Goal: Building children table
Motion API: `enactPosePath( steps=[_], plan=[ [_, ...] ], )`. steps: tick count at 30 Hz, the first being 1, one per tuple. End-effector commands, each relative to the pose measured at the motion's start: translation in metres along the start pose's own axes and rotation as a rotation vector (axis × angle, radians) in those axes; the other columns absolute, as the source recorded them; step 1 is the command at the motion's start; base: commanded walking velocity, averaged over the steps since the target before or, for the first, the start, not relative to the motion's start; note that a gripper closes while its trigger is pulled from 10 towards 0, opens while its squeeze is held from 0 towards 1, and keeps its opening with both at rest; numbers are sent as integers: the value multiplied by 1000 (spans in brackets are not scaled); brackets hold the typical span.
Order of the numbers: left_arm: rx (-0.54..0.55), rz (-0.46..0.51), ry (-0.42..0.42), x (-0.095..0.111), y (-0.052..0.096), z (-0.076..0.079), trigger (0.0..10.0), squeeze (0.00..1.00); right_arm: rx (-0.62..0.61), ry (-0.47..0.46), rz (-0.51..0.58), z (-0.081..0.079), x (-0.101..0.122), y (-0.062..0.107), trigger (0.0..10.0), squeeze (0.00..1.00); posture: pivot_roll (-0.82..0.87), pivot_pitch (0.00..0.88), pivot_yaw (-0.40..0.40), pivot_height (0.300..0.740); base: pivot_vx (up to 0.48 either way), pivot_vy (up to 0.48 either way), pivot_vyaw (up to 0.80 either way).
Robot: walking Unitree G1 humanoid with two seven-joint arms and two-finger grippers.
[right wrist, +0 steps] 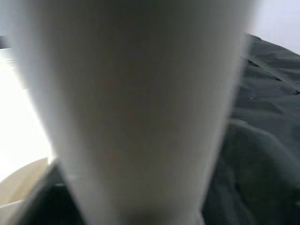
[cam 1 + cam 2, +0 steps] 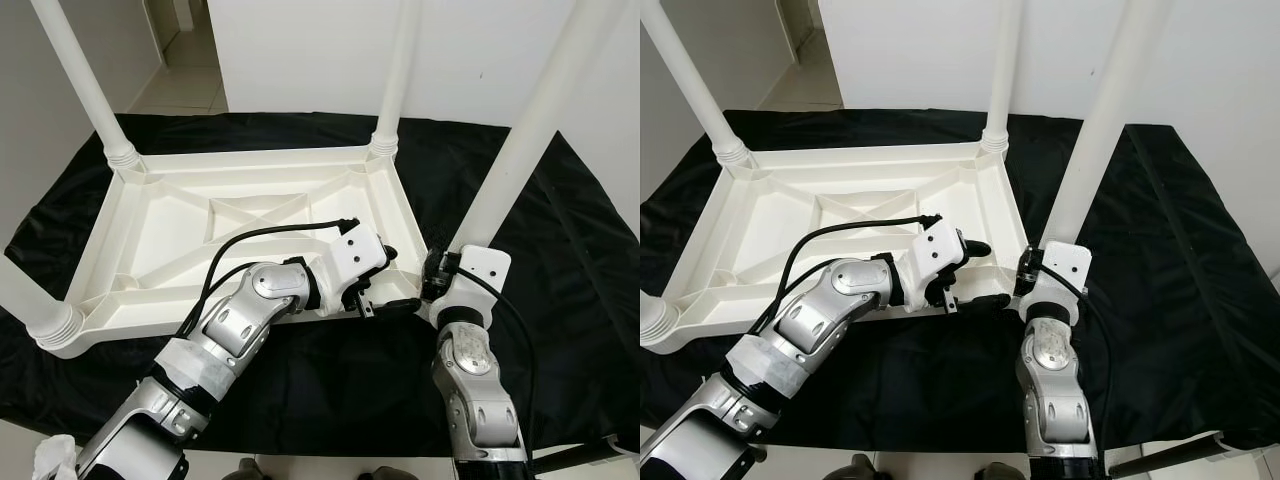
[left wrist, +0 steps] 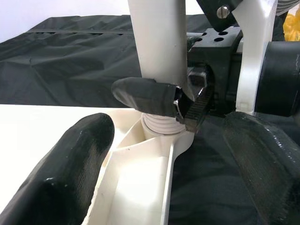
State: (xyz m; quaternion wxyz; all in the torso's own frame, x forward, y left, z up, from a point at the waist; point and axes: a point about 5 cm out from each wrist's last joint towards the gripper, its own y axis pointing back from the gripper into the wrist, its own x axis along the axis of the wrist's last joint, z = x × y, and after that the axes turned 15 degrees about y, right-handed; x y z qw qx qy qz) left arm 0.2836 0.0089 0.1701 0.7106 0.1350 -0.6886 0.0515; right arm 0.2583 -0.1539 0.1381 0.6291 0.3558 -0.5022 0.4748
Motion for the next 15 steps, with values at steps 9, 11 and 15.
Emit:
enactPosePath(
  steps=[9,11,15],
  plan=[
    [-60,-24,-12,-1,0,2,10000,0,148,-52,51,-6,1,2,10000,0,-78,0,17,740,0,0,0],
    [-61,-24,-11,-1,0,2,10000,0,197,-51,80,-4,3,1,10000,0,-78,0,17,740,0,0,0],
    [-65,-25,-11,-2,0,4,10000,0,329,-23,143,1,6,-3,10000,0,-77,0,20,740,0,0,0]
  ],
)
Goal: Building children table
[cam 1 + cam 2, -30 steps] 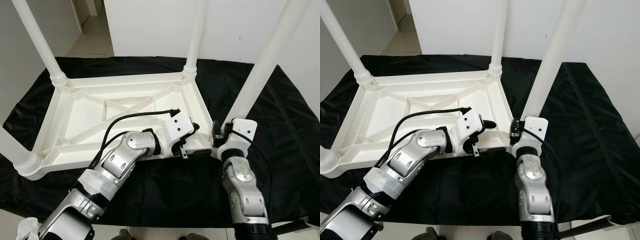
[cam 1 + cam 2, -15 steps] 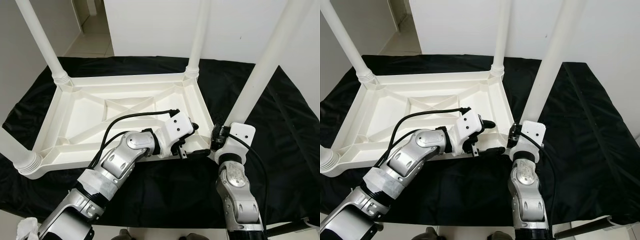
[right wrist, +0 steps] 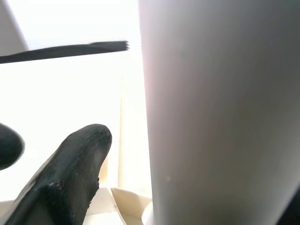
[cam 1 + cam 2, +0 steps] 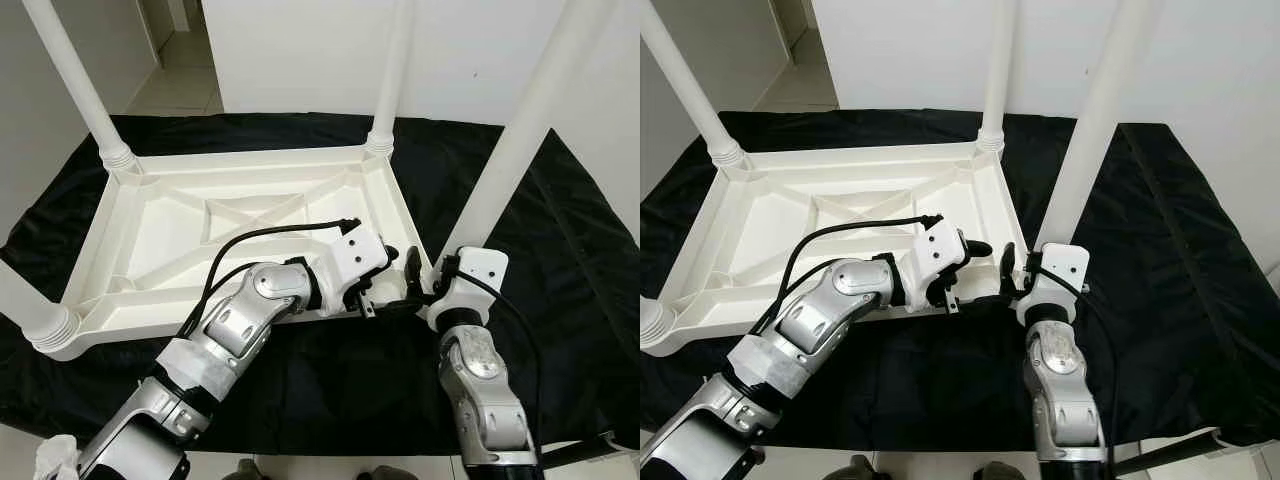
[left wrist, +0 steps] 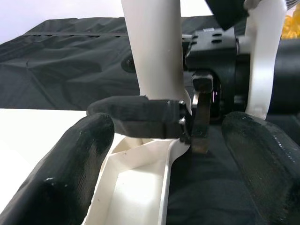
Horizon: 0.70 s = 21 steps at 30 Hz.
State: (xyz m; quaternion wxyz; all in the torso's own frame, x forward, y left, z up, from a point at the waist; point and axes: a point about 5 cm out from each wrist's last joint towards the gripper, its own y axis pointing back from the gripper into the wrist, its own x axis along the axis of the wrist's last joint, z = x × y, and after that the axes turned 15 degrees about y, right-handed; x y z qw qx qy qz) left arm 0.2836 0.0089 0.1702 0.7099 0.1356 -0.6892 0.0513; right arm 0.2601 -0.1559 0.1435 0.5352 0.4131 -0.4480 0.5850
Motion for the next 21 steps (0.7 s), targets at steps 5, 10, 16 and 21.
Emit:
enactPosePath(
  steps=[5,10,16,21],
  plan=[
    [-73,-27,-9,-2,0,5,10000,0,140,49,42,15,-3,-8,10000,0,-76,0,25,740,0,0,0],
    [-105,-41,-12,-3,1,9,10000,0,238,61,43,22,-7,-13,10000,0,-65,0,26,740,0,0,0],
    [-129,-42,3,-4,5,12,10000,0,344,87,36,25,-15,-15,0,0,-53,0,22,740,0,0,0],
    [-124,-50,-2,-4,6,12,10000,0,378,91,40,25,-17,-16,0,0,-50,0,21,740,0,0,0]
  ],
)
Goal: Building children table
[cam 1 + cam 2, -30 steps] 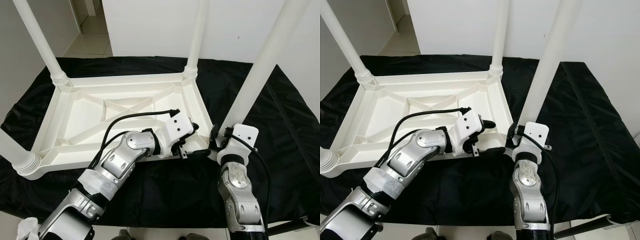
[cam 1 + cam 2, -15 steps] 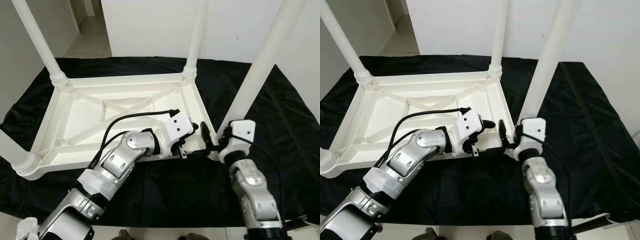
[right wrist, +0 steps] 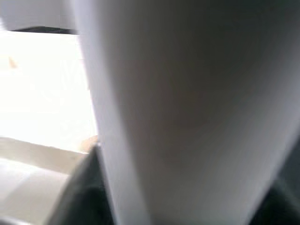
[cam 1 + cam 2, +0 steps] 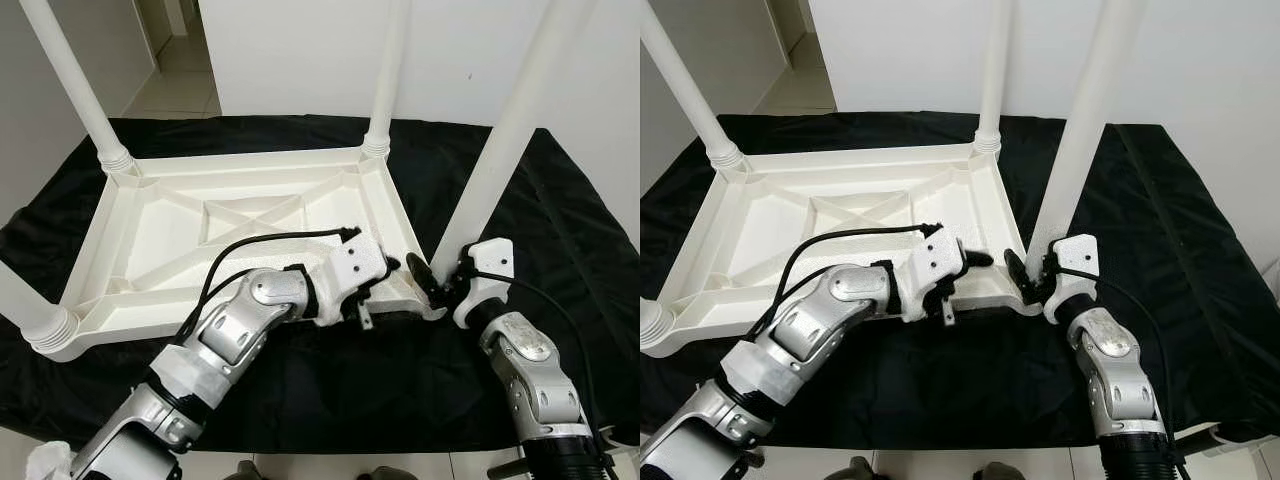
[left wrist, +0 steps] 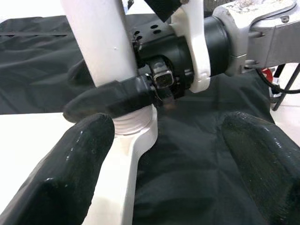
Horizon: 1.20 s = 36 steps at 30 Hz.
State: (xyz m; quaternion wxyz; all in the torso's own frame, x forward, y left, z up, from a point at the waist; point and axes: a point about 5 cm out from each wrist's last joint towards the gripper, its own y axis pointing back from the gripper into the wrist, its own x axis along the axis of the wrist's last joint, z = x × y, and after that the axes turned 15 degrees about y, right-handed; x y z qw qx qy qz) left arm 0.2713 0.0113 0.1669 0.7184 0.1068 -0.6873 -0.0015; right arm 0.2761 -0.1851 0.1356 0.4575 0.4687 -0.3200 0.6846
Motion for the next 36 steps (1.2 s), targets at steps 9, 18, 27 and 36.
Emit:
enactPosePath(
  steps=[9,18,27,36],
  plan=[
    [-6,-19,-9,0,1,0,10000,0,-2,0,-14,2,-5,-1,10000,0,-54,0,27,740,0,0,0],
    [-3,-14,-10,1,1,-1,10000,0,-155,21,-101,3,-10,-2,10000,0,-57,0,27,740,0,0,0],
    [0,-13,-7,1,2,0,10000,0,-314,-40,-159,-4,-7,-2,10000,0,-57,0,23,740,0,0,0],
    [-3,-13,-9,0,0,0,10000,0,-641,-144,-255,-30,-2,2,10000,0,-57,0,15,740,0,0,0]
  ],
)
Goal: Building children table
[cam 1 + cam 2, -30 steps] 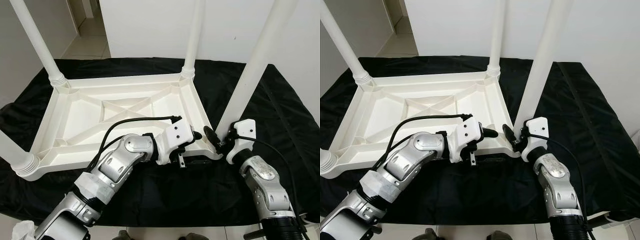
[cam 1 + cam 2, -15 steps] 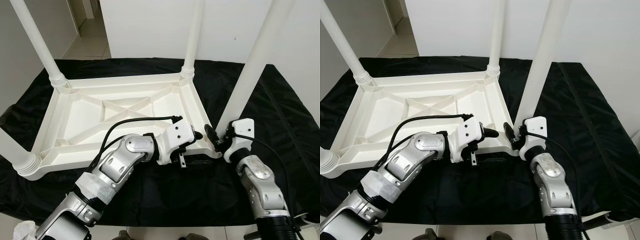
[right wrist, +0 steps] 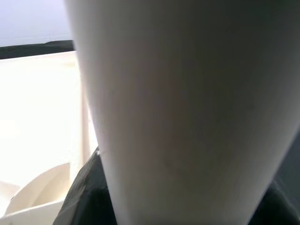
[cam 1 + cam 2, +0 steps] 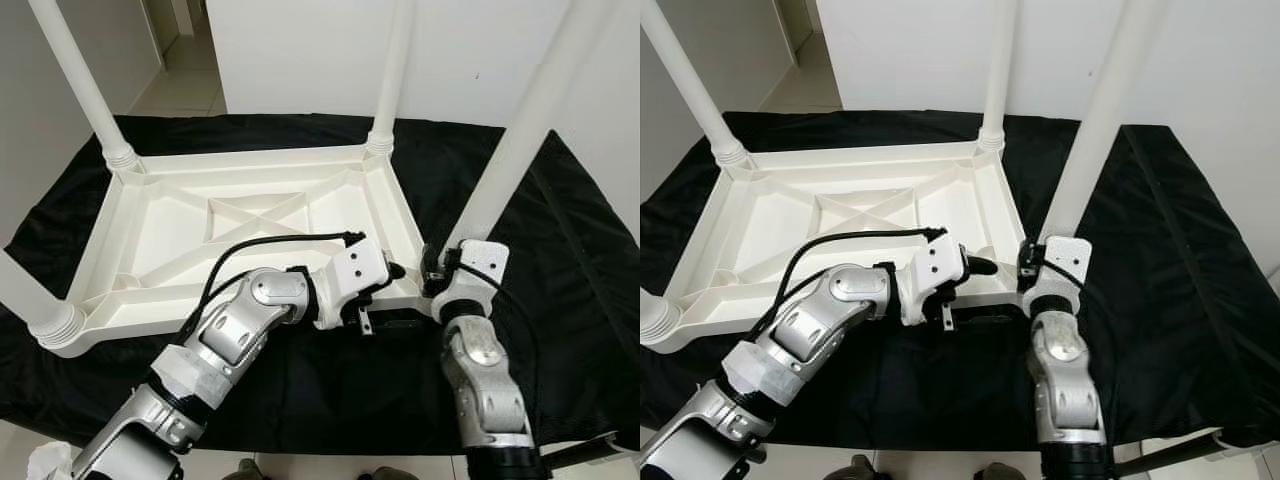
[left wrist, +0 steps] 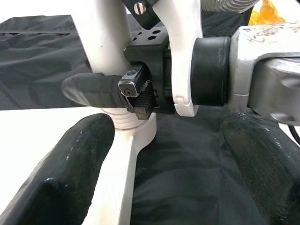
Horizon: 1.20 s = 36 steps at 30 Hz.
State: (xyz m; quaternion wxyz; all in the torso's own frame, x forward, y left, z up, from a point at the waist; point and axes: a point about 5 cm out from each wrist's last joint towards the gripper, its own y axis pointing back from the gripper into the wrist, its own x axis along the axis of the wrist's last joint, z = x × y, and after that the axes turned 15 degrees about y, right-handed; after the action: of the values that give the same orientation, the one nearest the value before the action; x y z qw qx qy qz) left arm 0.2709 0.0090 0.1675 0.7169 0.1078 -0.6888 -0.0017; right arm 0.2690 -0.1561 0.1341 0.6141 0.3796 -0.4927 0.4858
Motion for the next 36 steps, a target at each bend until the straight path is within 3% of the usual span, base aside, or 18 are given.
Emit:
enactPosePath(
  steps=[1,6,10,11,15,18,19,20,21,23,27,36],
  plan=[
    [-5,-12,-5,-1,2,-1,10000,0,-43,-1,-74,3,-12,3,10000,0,-57,0,15,740,0,0,0],
    [8,-2,-3,1,2,-3,10000,0,-76,-51,-42,-10,-2,11,10000,0,-58,0,13,740,0,0,0],
    [7,-2,-5,1,1,-3,10000,0,-85,-51,-21,-5,0,10,10000,0,-63,0,13,740,0,0,0],
    [7,-1,-7,1,1,-3,10000,0,-98,-49,-20,-2,1,10,10000,1000,-62,0,12,740,0,0,0],
    [8,1,-8,2,1,-4,10000,0,-94,-50,-10,-2,2,10,10000,1000,-63,0,11,740,0,0,0],
    [10,3,-8,2,1,-3,10000,0,-1,-39,38,-3,3,10,10000,1000,-60,0,7,740,0,0,0],
    [10,3,-7,1,1,-3,10000,0,40,-26,48,-1,3,9,10000,318,-61,0,7,740,0,0,0],
    [10,3,-7,1,1,-2,10000,0,64,-18,53,0,2,9,10000,318,-61,0,7,740,0,0,0],
    [9,3,-7,1,1,-2,10000,0,95,-20,61,1,2,8,10000,0,-60,0,5,740,0,0,0],
    [9,3,-7,1,1,-2,10000,0,95,-20,61,1,2,8,10000,0,-60,0,5,740,0,0,0],
    [6,5,-7,2,0,-2,10000,0,254,13,116,8,3,5,10000,0,-60,0,8,740,0,0,0],
    [14,7,-7,2,0,-3,10000,0,406,76,183,20,7,-3,10000,0,-56,0,10,740,0,0,0]
  ],
)
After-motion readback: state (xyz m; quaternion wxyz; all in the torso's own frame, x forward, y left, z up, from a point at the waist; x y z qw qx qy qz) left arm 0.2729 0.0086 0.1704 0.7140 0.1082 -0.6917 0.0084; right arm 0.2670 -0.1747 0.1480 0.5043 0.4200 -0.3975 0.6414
